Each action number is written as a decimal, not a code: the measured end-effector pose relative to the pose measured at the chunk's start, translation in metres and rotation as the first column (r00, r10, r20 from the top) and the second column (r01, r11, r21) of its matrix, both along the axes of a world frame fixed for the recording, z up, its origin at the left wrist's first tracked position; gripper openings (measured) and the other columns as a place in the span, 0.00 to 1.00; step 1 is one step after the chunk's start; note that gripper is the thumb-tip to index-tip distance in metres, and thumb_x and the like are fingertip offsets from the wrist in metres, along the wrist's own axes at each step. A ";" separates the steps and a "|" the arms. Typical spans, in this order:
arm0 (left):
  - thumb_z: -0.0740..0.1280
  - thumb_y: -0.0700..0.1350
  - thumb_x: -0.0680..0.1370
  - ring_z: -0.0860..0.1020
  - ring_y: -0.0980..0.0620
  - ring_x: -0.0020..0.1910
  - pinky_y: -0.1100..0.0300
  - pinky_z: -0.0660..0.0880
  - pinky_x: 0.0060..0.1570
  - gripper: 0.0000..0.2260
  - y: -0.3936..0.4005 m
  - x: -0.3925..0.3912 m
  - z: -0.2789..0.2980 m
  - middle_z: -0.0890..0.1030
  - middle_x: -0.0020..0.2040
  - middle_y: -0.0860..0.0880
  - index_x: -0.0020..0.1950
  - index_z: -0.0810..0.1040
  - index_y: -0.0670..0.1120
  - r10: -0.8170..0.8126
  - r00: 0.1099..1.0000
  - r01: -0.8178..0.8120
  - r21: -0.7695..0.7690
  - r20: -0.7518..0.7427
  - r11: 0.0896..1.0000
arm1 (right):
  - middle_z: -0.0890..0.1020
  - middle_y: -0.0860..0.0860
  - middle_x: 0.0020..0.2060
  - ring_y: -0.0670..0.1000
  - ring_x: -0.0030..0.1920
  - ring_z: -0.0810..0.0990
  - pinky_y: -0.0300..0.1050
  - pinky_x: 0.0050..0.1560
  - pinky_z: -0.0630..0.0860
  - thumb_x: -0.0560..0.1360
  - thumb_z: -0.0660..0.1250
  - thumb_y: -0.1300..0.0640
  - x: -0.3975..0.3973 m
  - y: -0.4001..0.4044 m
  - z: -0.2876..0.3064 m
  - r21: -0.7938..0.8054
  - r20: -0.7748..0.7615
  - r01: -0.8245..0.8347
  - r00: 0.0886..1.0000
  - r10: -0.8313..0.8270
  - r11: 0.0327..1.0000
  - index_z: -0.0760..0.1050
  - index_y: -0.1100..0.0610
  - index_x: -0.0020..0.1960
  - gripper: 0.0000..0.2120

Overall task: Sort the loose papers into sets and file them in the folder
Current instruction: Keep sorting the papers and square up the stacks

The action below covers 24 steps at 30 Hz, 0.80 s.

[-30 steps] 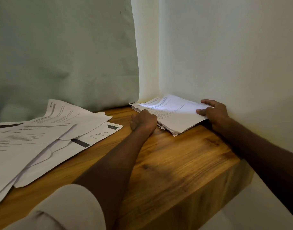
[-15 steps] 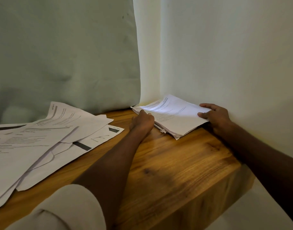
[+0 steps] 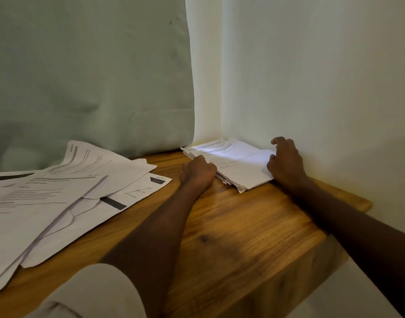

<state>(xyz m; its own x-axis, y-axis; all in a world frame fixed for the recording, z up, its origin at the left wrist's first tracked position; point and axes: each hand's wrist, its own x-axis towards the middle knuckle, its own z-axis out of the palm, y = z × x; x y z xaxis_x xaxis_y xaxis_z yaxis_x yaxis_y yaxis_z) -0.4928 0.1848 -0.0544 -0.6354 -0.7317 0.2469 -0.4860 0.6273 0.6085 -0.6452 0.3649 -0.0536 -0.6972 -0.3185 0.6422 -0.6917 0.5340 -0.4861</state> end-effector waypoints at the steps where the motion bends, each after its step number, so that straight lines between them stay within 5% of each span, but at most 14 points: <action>1: 0.58 0.52 0.83 0.73 0.41 0.67 0.49 0.73 0.64 0.18 0.000 0.000 -0.001 0.77 0.69 0.43 0.69 0.75 0.45 -0.006 1.000 0.006 -0.025 0.011 1.000 | 0.73 0.62 0.64 0.63 0.59 0.76 0.53 0.59 0.73 0.75 0.65 0.68 0.003 -0.002 0.000 0.058 -0.056 0.022 0.998 -0.019 0.998 0.70 0.61 0.70 0.23; 4: 0.58 0.54 0.84 0.70 0.41 0.71 0.48 0.71 0.68 0.22 0.003 0.004 -0.001 0.74 0.72 0.43 0.73 0.72 0.43 -0.024 1.000 0.025 -0.046 0.018 0.999 | 0.73 0.62 0.61 0.64 0.57 0.76 0.58 0.55 0.75 0.72 0.65 0.68 0.010 -0.005 0.000 0.146 -0.237 0.203 0.957 -0.165 0.968 0.71 0.63 0.68 0.24; 7: 0.61 0.61 0.82 0.71 0.41 0.72 0.45 0.70 0.69 0.28 0.005 0.008 -0.004 0.73 0.74 0.42 0.75 0.70 0.43 -0.061 0.998 0.061 -0.060 0.010 0.996 | 0.75 0.58 0.55 0.63 0.52 0.76 0.57 0.50 0.72 0.70 0.65 0.64 0.020 0.004 0.005 0.034 -0.278 0.412 0.879 -0.388 0.910 0.70 0.60 0.62 0.20; 12: 0.63 0.64 0.80 0.69 0.42 0.74 0.43 0.68 0.72 0.29 0.006 0.014 -0.008 0.71 0.76 0.45 0.78 0.68 0.52 -0.131 0.990 0.128 -0.054 -0.055 0.990 | 0.80 0.61 0.52 0.66 0.52 0.80 0.52 0.45 0.71 0.78 0.61 0.57 0.026 0.021 0.007 0.078 0.053 0.409 0.909 -0.414 0.909 0.68 0.61 0.62 0.15; 15: 0.62 0.67 0.78 0.73 0.44 0.71 0.43 0.71 0.69 0.29 0.005 0.014 -0.010 0.75 0.73 0.46 0.75 0.73 0.53 -0.160 0.987 0.157 -0.093 -0.022 0.983 | 0.80 0.62 0.54 0.67 0.53 0.80 0.52 0.46 0.72 0.79 0.61 0.56 0.024 0.021 0.004 0.148 0.074 0.403 0.906 -0.417 0.903 0.66 0.62 0.65 0.17; 24: 0.63 0.67 0.78 0.74 0.44 0.69 0.44 0.72 0.67 0.29 0.007 0.016 -0.008 0.78 0.70 0.47 0.73 0.75 0.51 -0.166 0.986 0.168 -0.137 0.024 0.976 | 0.78 0.61 0.54 0.67 0.53 0.78 0.56 0.53 0.76 0.73 0.62 0.65 0.017 0.024 0.006 -0.060 0.119 0.306 0.947 -0.298 0.950 0.69 0.62 0.59 0.14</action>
<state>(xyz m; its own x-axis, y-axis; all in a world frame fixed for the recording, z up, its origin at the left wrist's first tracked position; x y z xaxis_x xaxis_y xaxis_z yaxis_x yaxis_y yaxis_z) -0.4764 0.1914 -0.0621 -0.7495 -0.5742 0.3294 -0.3742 0.7779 0.5048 -0.6283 0.3886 -0.0480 -0.8192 -0.0350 0.5725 -0.4454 0.6678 -0.5964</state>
